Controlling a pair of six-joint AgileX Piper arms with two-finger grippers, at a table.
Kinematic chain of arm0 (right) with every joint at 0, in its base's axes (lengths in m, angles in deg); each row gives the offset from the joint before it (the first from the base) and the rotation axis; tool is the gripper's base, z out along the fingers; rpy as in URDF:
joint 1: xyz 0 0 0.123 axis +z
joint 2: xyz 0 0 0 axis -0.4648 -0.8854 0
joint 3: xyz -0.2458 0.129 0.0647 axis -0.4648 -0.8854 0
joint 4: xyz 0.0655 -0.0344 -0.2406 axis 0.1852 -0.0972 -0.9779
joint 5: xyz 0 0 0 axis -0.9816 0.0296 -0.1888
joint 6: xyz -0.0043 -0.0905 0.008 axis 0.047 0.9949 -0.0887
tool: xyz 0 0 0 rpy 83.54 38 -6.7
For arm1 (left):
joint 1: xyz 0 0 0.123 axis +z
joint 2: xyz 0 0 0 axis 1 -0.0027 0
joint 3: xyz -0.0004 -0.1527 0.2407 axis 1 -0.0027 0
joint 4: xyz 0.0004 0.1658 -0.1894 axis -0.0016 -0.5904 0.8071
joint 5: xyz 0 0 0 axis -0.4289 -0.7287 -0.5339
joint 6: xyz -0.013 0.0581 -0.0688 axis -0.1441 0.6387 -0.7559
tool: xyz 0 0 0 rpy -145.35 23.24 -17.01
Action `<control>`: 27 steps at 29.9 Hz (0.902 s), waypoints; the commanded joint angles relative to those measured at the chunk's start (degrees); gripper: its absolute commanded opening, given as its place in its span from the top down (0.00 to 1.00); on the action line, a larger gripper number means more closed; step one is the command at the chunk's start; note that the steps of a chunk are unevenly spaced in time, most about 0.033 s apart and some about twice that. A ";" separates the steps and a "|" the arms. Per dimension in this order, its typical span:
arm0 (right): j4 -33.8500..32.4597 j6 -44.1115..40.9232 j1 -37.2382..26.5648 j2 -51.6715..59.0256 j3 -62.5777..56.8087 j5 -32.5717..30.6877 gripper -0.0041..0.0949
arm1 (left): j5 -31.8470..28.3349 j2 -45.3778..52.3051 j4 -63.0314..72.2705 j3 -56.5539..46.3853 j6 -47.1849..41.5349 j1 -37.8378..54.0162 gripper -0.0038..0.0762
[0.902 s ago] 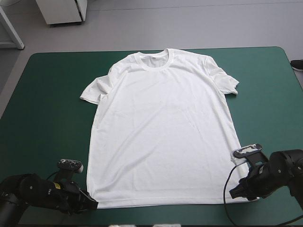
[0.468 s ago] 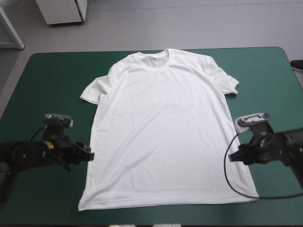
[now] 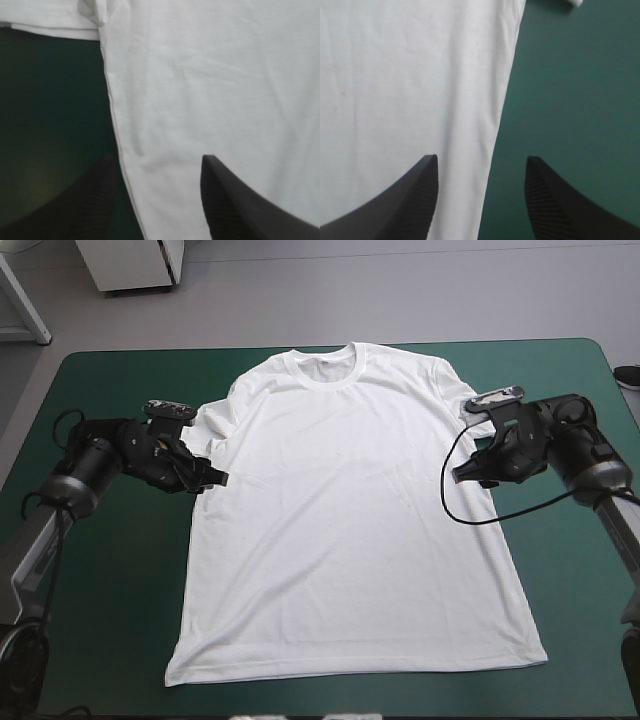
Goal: Fold the cloth
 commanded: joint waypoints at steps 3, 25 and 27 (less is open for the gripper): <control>-1.65 1.05 -0.05 -2.08 5.31 2.12 0.45 | -3.25 -4.52 -3.09 5.38 0.19 -0.20 0.47; 1.86 1.21 -6.83 -6.31 5.85 5.51 0.45 | -3.38 -15.83 -3.34 8.61 1.48 -0.20 0.52; 2.14 1.91 -7.34 -7.41 6.00 5.51 0.45 | -3.73 -15.83 -3.34 8.61 1.48 -0.20 0.64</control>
